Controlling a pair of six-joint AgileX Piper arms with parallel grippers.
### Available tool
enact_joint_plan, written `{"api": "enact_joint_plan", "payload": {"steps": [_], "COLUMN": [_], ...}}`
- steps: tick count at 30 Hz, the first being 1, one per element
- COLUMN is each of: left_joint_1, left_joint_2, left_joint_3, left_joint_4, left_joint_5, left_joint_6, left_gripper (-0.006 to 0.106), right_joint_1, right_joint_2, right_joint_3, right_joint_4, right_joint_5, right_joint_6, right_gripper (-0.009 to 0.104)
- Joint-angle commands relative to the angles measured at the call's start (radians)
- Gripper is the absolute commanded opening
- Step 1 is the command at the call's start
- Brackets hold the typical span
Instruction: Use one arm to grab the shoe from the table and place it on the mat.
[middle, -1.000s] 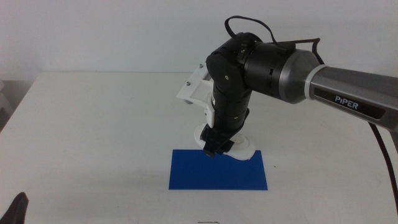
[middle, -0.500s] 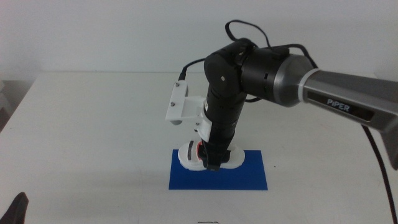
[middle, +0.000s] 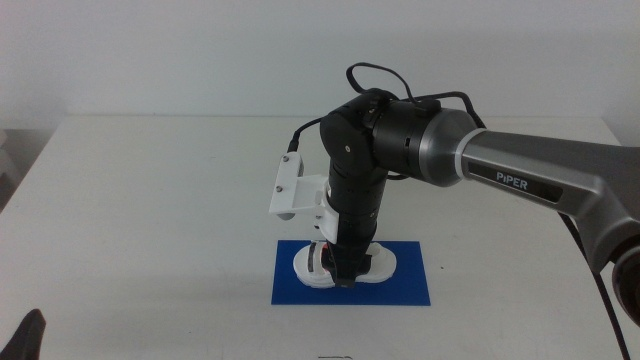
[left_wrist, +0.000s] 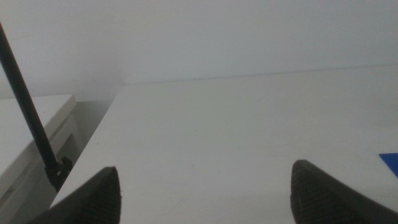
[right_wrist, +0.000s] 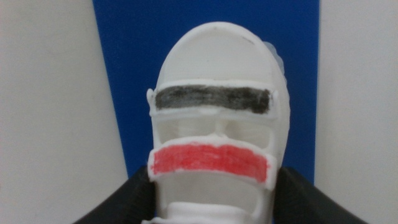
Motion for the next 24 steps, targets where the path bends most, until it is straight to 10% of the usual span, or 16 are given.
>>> {"api": "enact_joint_plan", "payload": {"steps": [1, 11, 12, 24], "left_joint_1": [-0.001, -0.001, -0.001, -0.001], "left_joint_2": [-0.019, -0.019, -0.019, -0.019], "left_joint_3": [-0.003, -0.003, -0.003, -0.003], "left_joint_4": [-0.009, -0.009, -0.009, -0.009], "left_joint_5": [-0.083, -0.083, -0.083, -0.083], "left_joint_6": [-0.015, -0.015, -0.015, -0.015], "left_gripper": [0.094, 0.094, 0.094, 0.094], "right_joint_1": [-0.004, -0.004, -0.003, -0.002], "right_joint_2": [-0.055, -0.036, -0.038, -0.05], "right_joint_3": [-0.026, -0.026, -0.027, -0.18], "right_joint_4": [-0.015, -0.013, -0.019, -0.018], "right_joint_5": [-0.014, -0.026, -0.024, 0.169], "right_joint_6": [-0.011, -0.001, 0.002, 0.167], "right_gripper": [-0.001, 0.005, 0.055, 0.075]}}
